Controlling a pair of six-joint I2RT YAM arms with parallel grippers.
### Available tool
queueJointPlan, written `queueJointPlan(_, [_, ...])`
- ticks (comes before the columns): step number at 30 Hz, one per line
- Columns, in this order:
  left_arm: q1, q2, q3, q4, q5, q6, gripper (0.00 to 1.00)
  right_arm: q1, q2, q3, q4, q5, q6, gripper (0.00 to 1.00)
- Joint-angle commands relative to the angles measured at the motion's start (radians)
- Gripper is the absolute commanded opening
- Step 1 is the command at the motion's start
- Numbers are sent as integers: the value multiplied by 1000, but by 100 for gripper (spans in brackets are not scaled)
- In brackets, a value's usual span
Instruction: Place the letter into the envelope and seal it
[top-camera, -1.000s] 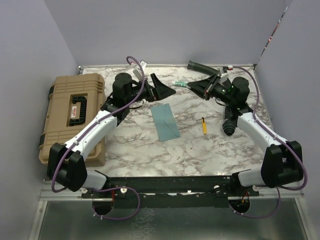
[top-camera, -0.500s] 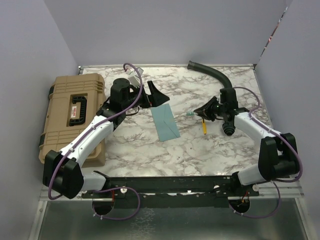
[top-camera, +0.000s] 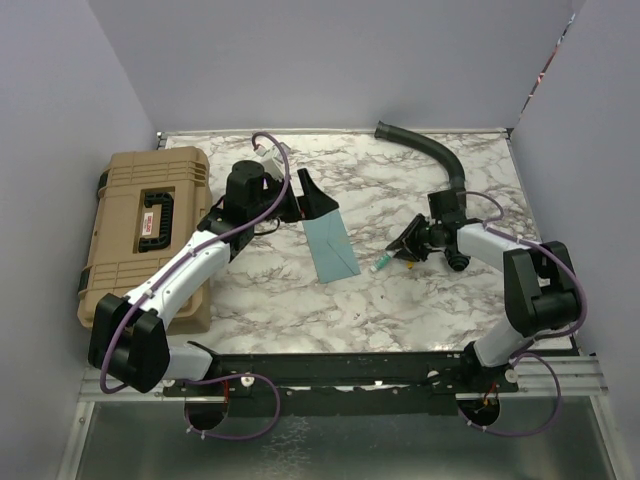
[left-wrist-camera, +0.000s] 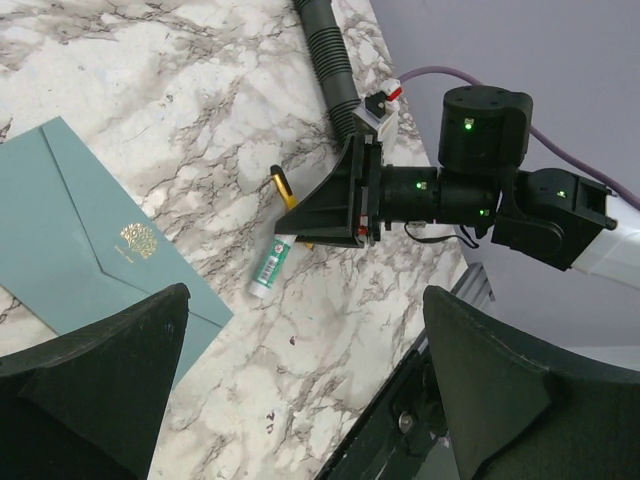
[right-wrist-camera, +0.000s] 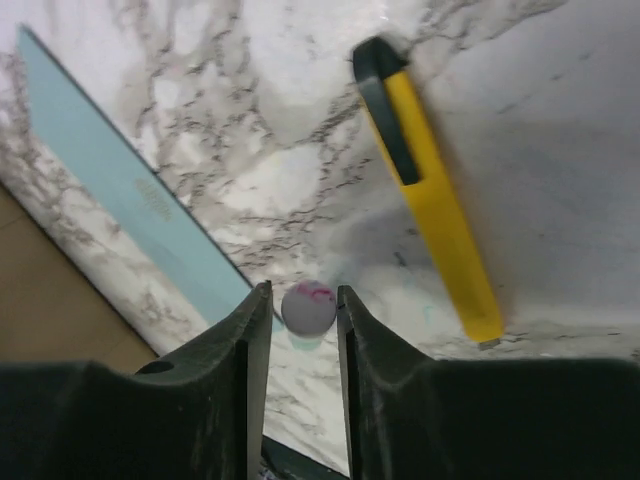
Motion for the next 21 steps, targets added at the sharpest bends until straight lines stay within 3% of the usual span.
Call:
queueJointPlan(1, [3,7,-20,-32,-10,27,99,2,44,-36,-57,84,-40,39])
queueJointPlan(12, [3,22,-16,-45,-21,39,99,1,-3,-23,-52,104,-89,57])
queueJointPlan(21, [3,24,-9,-82,-50,55,99,1,-59,17,-168,138,-166,58])
